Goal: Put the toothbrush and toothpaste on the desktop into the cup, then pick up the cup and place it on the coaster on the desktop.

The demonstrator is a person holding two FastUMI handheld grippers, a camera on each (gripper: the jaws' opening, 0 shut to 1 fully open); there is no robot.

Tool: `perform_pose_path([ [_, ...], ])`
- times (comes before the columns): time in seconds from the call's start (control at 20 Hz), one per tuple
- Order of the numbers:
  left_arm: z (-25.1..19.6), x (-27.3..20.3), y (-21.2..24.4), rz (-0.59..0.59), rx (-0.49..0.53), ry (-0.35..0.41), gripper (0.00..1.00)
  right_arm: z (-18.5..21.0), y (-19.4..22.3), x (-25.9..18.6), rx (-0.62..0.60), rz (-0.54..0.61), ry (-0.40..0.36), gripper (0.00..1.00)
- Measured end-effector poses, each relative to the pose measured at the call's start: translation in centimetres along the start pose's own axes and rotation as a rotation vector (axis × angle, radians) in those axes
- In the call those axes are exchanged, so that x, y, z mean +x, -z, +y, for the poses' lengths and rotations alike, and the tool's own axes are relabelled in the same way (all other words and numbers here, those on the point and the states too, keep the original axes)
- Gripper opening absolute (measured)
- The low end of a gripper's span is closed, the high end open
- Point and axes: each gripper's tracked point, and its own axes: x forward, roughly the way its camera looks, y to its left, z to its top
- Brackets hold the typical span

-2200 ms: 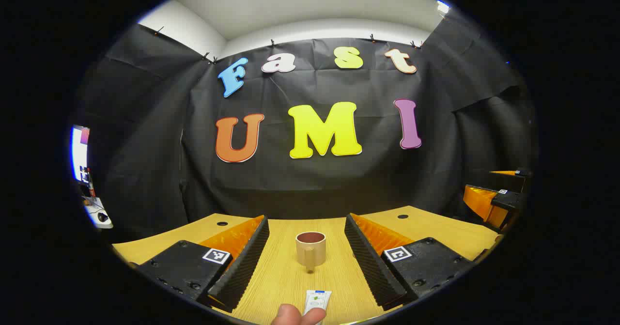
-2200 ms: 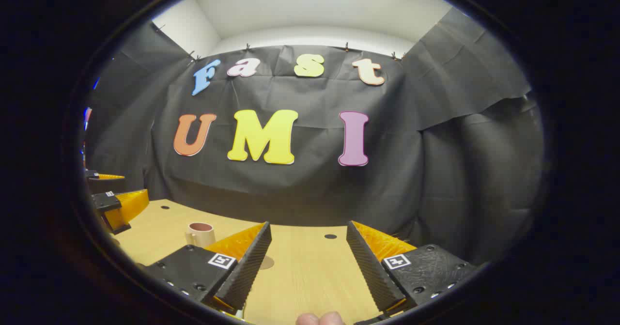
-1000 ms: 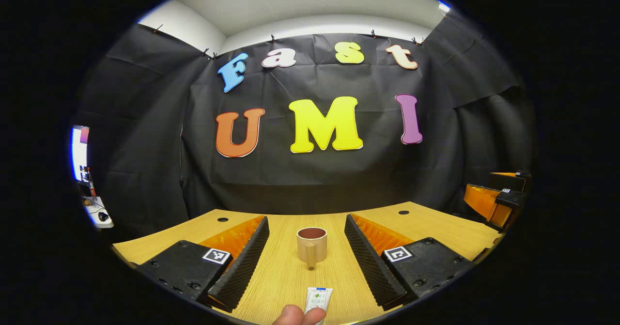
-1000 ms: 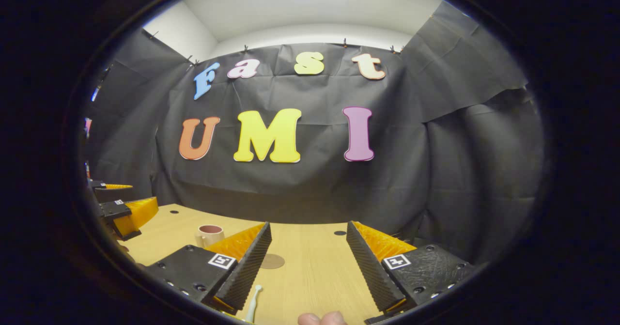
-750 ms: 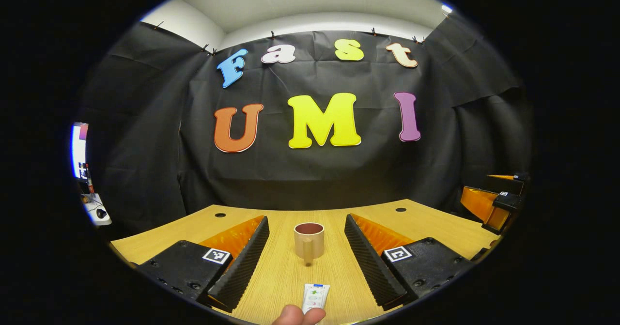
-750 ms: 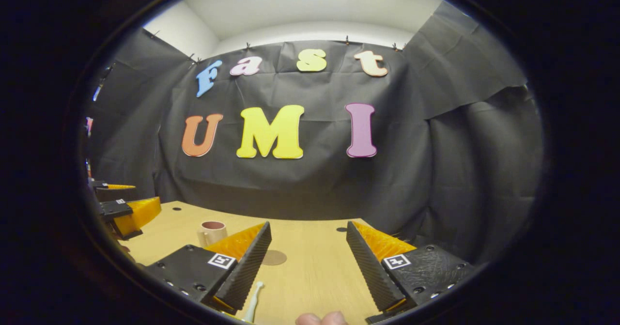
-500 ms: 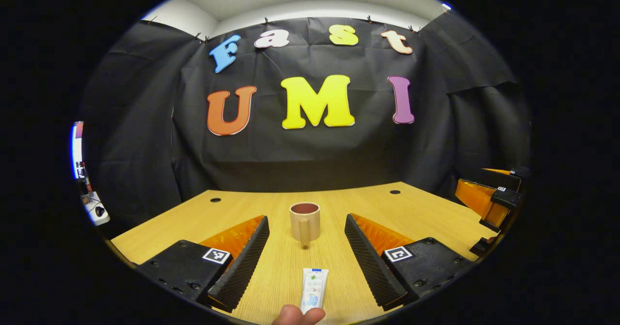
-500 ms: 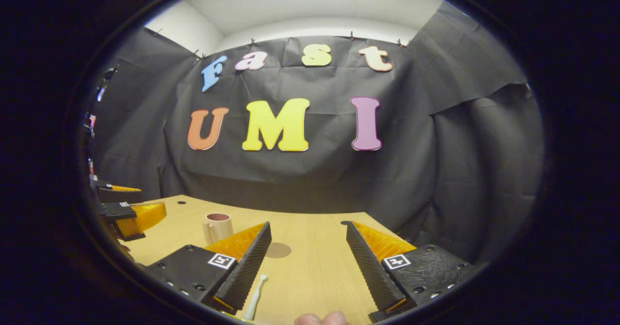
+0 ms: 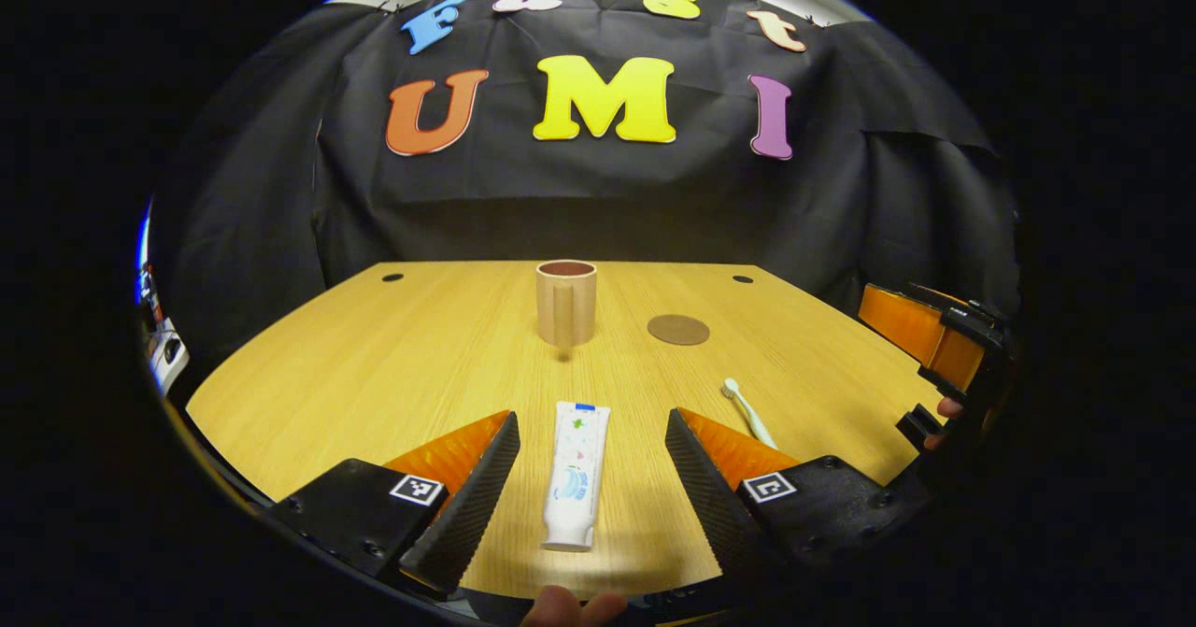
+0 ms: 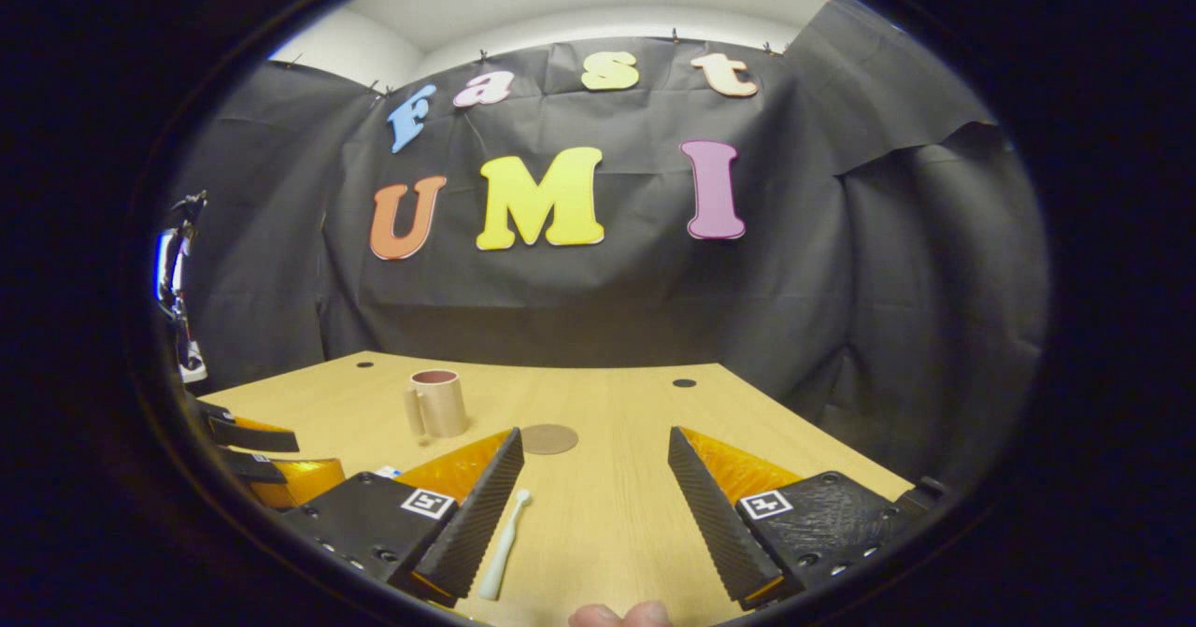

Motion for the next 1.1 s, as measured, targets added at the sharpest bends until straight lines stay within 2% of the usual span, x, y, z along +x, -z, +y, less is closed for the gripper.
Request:
perform_pose_path([
  [0.3, 0.0, 2.2, 2.2, 0.105, -0.014, 0.017, 1.00, 0.2, 1.6, 0.4, 0.000, 0.046, -0.006, 0.95],
  [0.7, 0.8, 4.3, 3.9, 0.193, 0.025, -0.010, 1.00, 0.3, 3.2, 1.3, 0.005, 0.104, -0.008, 0.96],
  [0.8, 0.8, 4.4, 4.4, 0.200, 0.041, -0.024, 0.96, 0.8, 3.5, 1.2, 0.008, 0.113, -0.019, 0.96],
  [0.85, 1.3, 4.4, 4.5, 0.201, 0.048, -0.040, 1.00, 1.0, 3.7, 1.1, 0.011, 0.117, -0.024, 0.95],
  [0.9, 1.6, 4.3, 4.3, 0.192, 0.052, -0.054, 0.81, 1.2, 3.9, 1.0, 0.014, 0.120, -0.028, 0.96],
  [0.95, 1.6, 4.2, 4.4, 0.186, 0.045, -0.065, 0.73, 1.4, 3.9, 0.9, 0.015, 0.123, -0.034, 0.95],
  [1.0, 1.5, 4.0, 4.4, 0.182, 0.043, -0.058, 0.51, 1.6, 4.1, 0.9, 0.015, 0.125, -0.038, 0.94],
  [1.1, 1.2, 3.8, 4.3, 0.173, 0.039, -0.045, 0.45, 2.1, 4.0, 0.7, 0.010, 0.123, -0.043, 0.95],
])
